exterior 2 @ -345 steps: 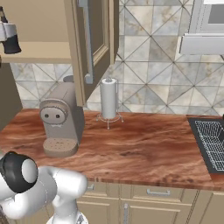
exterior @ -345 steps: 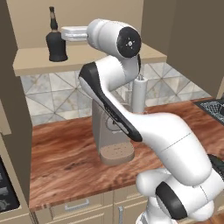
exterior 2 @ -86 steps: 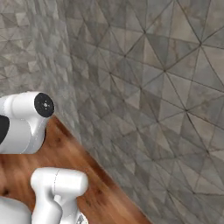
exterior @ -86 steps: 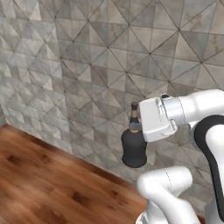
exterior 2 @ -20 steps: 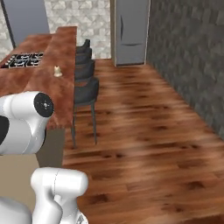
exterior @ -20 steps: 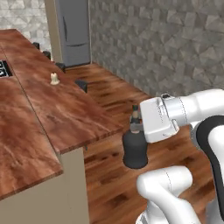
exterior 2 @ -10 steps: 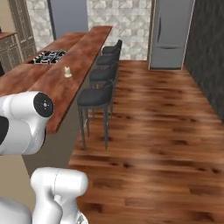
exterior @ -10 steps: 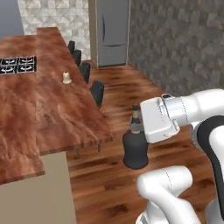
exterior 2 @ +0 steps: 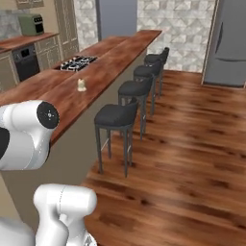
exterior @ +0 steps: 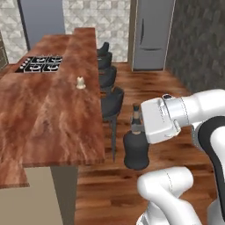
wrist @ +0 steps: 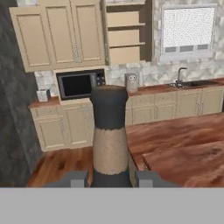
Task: Get the candle and the liquor from the cabinet and move them to the dining counter.
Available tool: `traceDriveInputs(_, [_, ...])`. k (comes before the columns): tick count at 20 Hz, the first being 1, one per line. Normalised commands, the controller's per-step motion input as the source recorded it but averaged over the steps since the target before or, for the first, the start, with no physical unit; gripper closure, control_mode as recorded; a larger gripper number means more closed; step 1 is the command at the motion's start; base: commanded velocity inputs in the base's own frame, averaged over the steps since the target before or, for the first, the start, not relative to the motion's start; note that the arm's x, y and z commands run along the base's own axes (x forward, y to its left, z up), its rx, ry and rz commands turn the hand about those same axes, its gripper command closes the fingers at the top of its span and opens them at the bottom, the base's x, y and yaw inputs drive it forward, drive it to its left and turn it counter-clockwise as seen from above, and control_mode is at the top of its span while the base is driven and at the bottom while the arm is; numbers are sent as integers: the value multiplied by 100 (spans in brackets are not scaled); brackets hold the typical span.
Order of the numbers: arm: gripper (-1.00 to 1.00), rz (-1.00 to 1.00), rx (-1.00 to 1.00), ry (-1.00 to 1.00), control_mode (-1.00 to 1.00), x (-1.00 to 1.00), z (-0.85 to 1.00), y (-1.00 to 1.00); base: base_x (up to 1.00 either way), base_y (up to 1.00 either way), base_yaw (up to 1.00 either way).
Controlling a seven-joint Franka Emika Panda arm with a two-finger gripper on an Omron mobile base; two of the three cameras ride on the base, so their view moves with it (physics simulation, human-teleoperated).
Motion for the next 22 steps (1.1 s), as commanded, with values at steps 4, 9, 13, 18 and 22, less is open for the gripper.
traceDriveInputs(4, [100,0,0,0,100,0,0,0,67,-59,41])
traceDriveInputs(9, [100,0,0,0,100,0,0,0,67,-59,40])
traceDriveInputs(13, [100,0,0,0,100,0,0,0,68,-58,40])
traceDriveInputs(18, [100,0,0,0,100,0,0,0,68,-58,40])
traceDriveInputs(22, [100,0,0,0,100,0,0,0,67,-55,41])
